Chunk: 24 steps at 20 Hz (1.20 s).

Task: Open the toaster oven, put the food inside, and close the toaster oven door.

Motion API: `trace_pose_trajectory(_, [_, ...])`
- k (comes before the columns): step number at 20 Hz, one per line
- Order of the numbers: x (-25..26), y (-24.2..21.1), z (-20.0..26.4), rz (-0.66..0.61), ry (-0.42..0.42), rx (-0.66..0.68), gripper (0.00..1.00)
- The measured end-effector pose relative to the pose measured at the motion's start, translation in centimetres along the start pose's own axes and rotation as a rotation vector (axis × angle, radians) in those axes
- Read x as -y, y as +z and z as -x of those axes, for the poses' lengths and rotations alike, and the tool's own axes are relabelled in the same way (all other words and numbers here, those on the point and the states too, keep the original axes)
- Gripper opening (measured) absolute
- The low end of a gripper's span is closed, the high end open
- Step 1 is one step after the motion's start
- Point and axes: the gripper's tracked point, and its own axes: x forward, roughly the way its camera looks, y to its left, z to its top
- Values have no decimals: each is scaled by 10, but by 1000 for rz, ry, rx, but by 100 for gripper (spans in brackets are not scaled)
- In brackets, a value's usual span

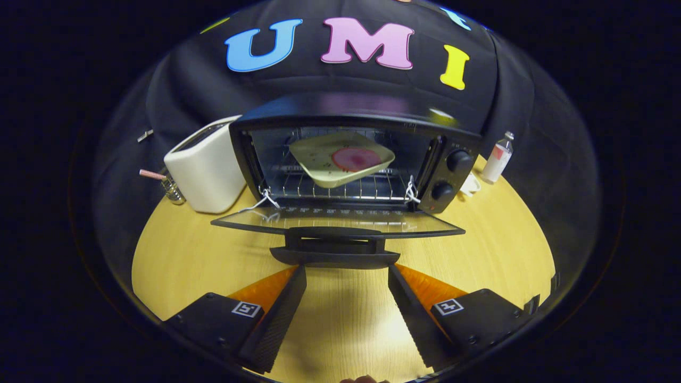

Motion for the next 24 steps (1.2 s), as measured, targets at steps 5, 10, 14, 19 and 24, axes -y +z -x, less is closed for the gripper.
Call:
trace_pose_trajectory(5, [3, 56, 21, 44, 40, 126, 100])
trace_pose_trajectory(10, [16, 104, 74, 2, 90, 268, 100])
trace_pose_trajectory(14, [58, 143, 116, -19, 105, 386, 100])
trace_pose_trajectory(19, [125, 175, 186, 0, 57, 549, 99])
trace_pose_trajectory(24, [177, 140, 239, -84, 14, 554, 99])
